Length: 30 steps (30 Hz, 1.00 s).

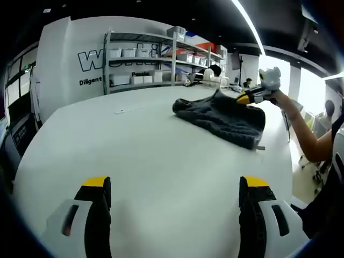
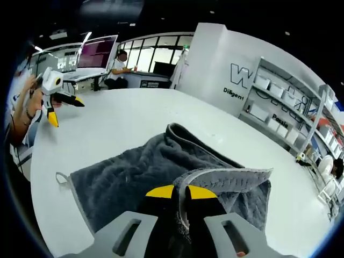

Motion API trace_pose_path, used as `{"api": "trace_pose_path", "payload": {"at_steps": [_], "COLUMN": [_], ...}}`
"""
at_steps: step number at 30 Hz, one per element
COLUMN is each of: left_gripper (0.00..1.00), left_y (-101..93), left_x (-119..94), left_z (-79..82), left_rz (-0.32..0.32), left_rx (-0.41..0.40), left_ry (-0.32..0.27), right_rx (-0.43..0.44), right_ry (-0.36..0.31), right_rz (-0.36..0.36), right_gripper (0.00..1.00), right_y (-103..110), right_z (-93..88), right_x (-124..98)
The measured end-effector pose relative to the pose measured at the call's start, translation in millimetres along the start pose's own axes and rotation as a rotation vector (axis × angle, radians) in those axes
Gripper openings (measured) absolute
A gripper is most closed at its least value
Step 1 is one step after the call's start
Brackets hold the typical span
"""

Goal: Open the folded towel by lifting each exposed corner and separating the folded layers until the towel lies flat within the target outline without major curled edges

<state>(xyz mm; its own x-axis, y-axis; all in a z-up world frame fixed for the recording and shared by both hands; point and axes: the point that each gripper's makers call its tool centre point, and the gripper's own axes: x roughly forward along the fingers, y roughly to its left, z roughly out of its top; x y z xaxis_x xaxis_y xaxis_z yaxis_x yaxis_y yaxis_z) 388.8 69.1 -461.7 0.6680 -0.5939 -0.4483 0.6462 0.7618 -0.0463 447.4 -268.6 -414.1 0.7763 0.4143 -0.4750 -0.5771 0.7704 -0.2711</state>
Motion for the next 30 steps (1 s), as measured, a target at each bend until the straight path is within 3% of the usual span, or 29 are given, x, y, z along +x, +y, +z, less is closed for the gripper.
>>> {"api": "trace_pose_path", "payload": {"at_steps": [5,12,30], "left_gripper": [0.98,0.98,0.98], "left_y": [0.6,0.0,5.6], "left_x": [-1.7,-5.2,-14.0], "left_z": [0.9,1.4,1.4], "left_rz": [0.002,-0.004,0.01], "left_rx": [-0.007,-0.008,-0.03], "left_ry": [-0.007,-0.01,-0.027], "right_rx": [-0.025,-0.095,-0.191], "right_ry": [-0.074,-0.124,-0.243], "right_rz": [0.048,0.093,0.26], "right_gripper": [0.04,0.04,0.05], "right_y": [22.5,53.2,141.0], "right_z": [28.0,59.8,115.6], "right_x": [1.3,4.2,24.4]}}
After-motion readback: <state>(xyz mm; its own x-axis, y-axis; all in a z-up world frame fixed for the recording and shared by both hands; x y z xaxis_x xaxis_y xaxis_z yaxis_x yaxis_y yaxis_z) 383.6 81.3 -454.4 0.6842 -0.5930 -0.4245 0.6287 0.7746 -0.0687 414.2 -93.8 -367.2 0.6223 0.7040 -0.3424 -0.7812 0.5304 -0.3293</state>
